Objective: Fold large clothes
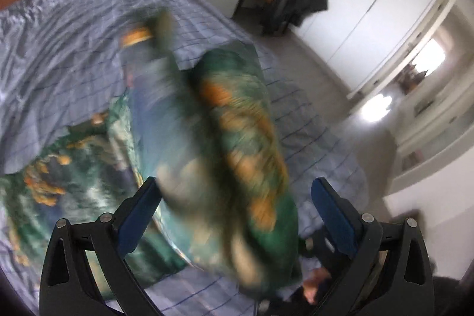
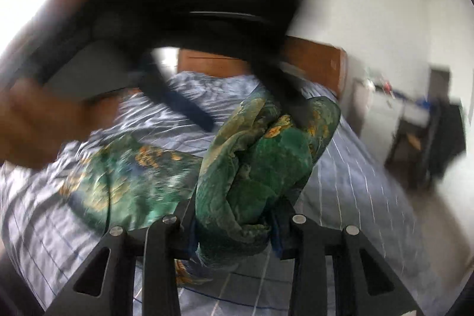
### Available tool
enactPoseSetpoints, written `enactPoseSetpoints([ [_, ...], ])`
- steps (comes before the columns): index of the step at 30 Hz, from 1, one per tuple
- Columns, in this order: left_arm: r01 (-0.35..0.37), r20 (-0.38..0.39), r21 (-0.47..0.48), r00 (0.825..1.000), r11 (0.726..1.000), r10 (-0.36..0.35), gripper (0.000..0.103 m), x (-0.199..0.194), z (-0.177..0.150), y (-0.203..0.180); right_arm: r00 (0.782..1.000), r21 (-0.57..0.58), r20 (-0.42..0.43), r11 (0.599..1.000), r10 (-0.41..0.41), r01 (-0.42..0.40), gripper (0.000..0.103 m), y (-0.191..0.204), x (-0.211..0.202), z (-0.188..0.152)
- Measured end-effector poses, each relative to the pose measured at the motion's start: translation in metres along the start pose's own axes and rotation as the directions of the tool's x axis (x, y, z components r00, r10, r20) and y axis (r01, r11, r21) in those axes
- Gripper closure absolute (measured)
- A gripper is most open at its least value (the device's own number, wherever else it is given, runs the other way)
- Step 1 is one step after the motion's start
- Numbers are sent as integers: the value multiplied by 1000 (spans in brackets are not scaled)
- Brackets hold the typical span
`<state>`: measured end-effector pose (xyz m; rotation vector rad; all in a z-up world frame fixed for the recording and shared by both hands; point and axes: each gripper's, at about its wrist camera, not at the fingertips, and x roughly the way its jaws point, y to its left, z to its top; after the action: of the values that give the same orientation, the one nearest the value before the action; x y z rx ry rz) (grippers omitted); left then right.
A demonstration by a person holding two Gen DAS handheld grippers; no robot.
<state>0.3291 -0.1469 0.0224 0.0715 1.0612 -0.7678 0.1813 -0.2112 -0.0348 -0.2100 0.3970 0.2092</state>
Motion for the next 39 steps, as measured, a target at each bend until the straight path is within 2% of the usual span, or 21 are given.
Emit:
enactPoseSetpoints([
  [3, -124, -43, 30, 991, 992, 125, 2, 3, -4, 1, 999, -149, 27, 988, 35, -31, 66, 37, -6, 6],
  [5, -234, -60, 62, 969, 970, 238, 2, 7, -12, 5, 997, -238, 42, 970, 60, -48, 66, 59, -8, 8],
  [6, -267, -65, 72, 960, 961, 272, 7, 9, -15, 6, 996, -262, 47, 963, 70, -56, 66, 65, -11, 8],
  [7, -304, -76, 75, 948, 950, 309, 16, 12, -20, 10, 996, -282, 51, 957, 79, -62, 66, 71, -12, 8],
  [8, -327, -87, 68, 939, 943, 332, 40, 15, -22, 14, 995, -310, 56, 948, 88, -67, 66, 76, -13, 7],
  [9, -334, -96, 48, 936, 941, 338, 54, 16, -25, 21, 994, -325, 58, 943, 93, -69, 66, 79, -13, 6],
  [11, -277, -109, -26, 956, 960, 273, 68, 17, -28, 34, 994, -342, 40, 936, 104, -85, 66, 81, -10, 3],
  [12, -265, -109, -45, 960, 963, 259, 72, 17, -29, 38, 993, -338, 30, 937, 110, -94, 66, 82, -11, 4],
  [15, -268, -92, -58, 960, 962, 263, 74, 9, -36, 44, 992, -325, 9, 938, 129, -119, 55, 77, -15, 2],
  [17, -248, -82, -81, 967, 965, 242, 74, 0, -38, 57, 986, -315, 1, 936, 167, -158, 31, 76, -24, 4],
  [18, -235, -77, -100, 971, 967, 228, 74, -6, -40, 66, 983, -300, 0, 938, 183, -174, 29, 73, -31, 4],
  [21, -210, -67, -139, 977, 968, 202, 74, -14, -38, 92, 976, -224, -17, 951, 215, -214, 29, 59, -47, 6],
  [26, -216, -57, -185, 976, 959, 208, 74, -32, -53, 141, 982, -144, -86, 973, 168, -179, 29, 34, -47, -9],
  [30, -248, -47, -217, 969, 944, 244, 74, -50, -71, 191, 975, -79, -165, 984, 147, -161, 29, 19, -33, -24],
  [36, -302, -78, -271, 953, 914, 291, 72, -47, -97, 256, 973, -46, -192, 990, 125, -136, 29, 16, -6, -20],
  [39, -252, -62, -328, 968, 911, 245, 72, -43, -112, 287, 968, -17, -201, 988, 147, -153, 29, 23, 19, -6],
])
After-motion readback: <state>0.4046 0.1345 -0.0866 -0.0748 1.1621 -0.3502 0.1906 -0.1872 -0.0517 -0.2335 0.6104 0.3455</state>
